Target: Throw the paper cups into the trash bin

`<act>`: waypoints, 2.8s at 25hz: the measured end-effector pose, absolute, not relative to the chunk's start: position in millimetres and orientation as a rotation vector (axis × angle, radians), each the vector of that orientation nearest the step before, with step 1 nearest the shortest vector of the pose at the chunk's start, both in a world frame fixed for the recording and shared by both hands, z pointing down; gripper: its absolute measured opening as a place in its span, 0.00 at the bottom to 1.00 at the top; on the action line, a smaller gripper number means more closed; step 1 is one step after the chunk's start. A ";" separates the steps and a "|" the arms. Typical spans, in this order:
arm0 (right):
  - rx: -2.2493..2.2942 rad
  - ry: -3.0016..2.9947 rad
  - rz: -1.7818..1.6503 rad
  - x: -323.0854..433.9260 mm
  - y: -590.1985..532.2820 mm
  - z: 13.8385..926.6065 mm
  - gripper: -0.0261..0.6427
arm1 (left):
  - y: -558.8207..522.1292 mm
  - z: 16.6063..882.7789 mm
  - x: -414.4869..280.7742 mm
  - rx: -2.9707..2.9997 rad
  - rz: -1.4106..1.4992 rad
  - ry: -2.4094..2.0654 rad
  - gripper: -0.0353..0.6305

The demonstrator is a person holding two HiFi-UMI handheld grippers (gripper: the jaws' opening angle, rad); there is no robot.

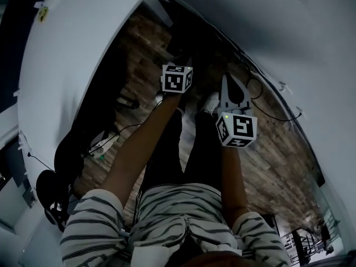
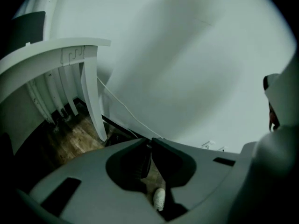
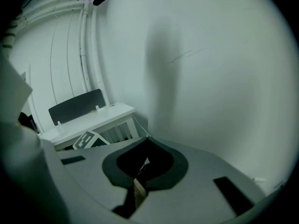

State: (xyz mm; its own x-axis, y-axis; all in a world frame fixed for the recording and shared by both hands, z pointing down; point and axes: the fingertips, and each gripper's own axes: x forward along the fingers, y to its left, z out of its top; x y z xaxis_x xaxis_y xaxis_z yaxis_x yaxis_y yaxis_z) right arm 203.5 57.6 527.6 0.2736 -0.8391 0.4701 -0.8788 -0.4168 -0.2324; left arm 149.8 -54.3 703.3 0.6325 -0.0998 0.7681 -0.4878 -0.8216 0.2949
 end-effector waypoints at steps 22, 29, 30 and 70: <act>2.416 -1.766 0.666 205.0 39.7 405.3 0.05 | -59.3 506.8 148.4 2.550 0.766 -0.564 0.09; 2.418 -1.845 0.622 194.6 35.2 365.7 0.05 | -49.3 446.8 141.6 2.647 0.691 -0.532 0.09; 2.424 -1.849 0.615 192.6 35.0 360.1 0.05 | -48.1 438.8 138.4 2.653 0.681 -0.529 0.09; 2.286 -2.169 0.171 122.6 6.1 214.7 0.05 | -42.4 220.6 64.7 2.924 0.110 -0.733 0.09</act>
